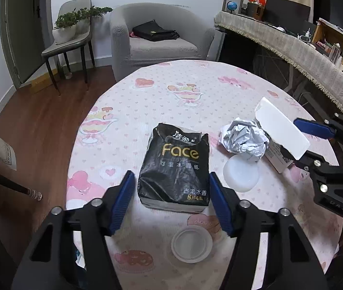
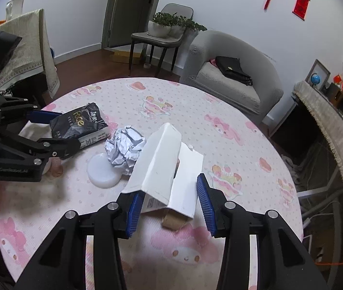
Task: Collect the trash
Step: 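Grasp the black Face tissue pack with the left gripper while the right grasps the white box, then carry the Face pack with the left gripper while the right carries the white box to the bin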
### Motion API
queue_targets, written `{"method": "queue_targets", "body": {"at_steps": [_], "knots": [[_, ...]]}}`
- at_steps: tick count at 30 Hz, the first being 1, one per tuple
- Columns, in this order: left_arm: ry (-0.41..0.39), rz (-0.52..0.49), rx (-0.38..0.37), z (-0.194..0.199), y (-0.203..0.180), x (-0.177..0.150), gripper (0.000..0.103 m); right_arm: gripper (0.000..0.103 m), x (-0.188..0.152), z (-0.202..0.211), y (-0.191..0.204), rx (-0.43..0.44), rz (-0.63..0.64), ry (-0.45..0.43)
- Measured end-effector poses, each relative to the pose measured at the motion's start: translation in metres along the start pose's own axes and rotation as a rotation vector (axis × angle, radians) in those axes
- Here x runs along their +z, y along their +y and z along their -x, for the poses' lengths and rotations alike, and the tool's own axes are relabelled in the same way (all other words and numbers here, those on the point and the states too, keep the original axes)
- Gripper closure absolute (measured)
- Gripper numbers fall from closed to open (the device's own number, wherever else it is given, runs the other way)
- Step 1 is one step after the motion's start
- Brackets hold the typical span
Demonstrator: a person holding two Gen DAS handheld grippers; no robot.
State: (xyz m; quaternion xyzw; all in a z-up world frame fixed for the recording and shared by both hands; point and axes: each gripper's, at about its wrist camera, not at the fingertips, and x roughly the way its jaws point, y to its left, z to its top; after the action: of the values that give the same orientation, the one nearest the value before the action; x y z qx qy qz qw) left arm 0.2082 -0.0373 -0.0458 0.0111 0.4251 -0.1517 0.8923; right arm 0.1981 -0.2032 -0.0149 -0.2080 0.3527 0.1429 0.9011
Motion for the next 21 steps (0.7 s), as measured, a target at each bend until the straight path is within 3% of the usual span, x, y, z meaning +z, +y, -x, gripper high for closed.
{"method": "queue_targets", "body": {"at_steps": [5,10,15,21], "knots": [[-0.004,0.003,-0.003,-0.001,0.001,-0.001,0.045,0.064,0.005,-0.006,0.001,-0.014,0.002,-0.003],[-0.007,0.006,-0.006,0.000,0.001,-0.002,0.049,0.082,0.010,-0.005,-0.003,-0.009,-0.027,-0.007],[-0.011,0.023,-0.013,0.005,0.004,-0.002,0.052,0.094,0.012,0.000,-0.012,-0.011,-0.070,-0.018],[-0.045,0.055,-0.021,0.019,0.009,0.002,0.052,0.098,0.015,0.010,-0.022,-0.011,-0.115,-0.043]]}}
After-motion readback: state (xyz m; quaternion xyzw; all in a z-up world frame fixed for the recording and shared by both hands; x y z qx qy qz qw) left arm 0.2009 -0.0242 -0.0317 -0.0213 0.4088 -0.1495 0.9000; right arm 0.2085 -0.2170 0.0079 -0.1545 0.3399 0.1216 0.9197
